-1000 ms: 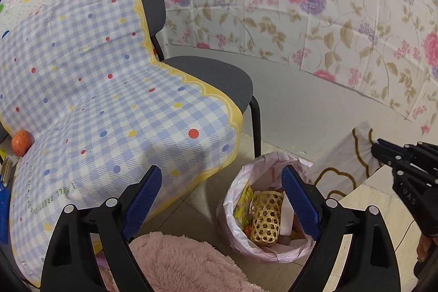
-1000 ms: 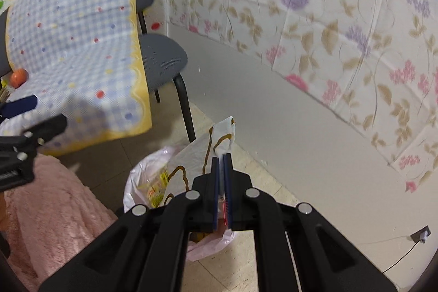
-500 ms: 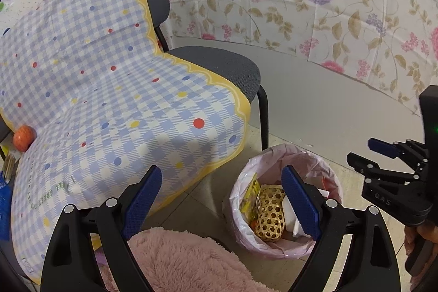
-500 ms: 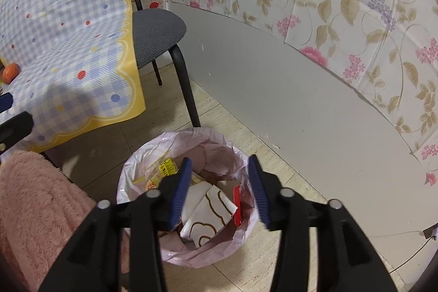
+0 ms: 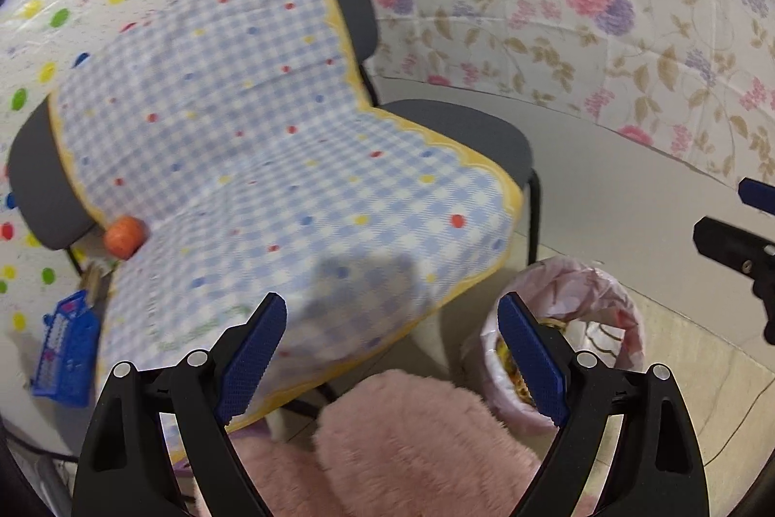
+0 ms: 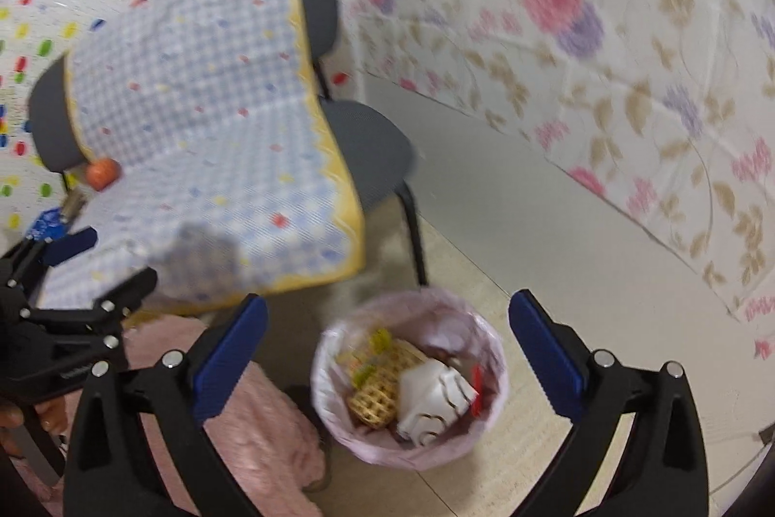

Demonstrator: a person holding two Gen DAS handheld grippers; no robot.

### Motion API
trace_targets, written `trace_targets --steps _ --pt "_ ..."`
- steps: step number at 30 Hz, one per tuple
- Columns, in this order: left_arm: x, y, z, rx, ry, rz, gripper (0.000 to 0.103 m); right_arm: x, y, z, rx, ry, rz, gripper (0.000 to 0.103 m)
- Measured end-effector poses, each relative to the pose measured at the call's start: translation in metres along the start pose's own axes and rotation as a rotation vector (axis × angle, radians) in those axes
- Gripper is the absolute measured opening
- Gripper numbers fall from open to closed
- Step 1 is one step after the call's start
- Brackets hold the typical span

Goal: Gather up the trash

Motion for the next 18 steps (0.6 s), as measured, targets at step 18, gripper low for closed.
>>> trace_targets --steps 18 --pt "0.149 -0.043 -0.062 0.088 0.246 -0.347 0.089 0.134 0.044 -0.011 -0.023 0.184 -0.210 0.098"
Point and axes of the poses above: each gripper's, at about its wrist camera, not at the fingertips, and z roughly the way its jaws point, x to its left, y to its top, the point moved 5 cm from there along z, roughly the way its jaws point
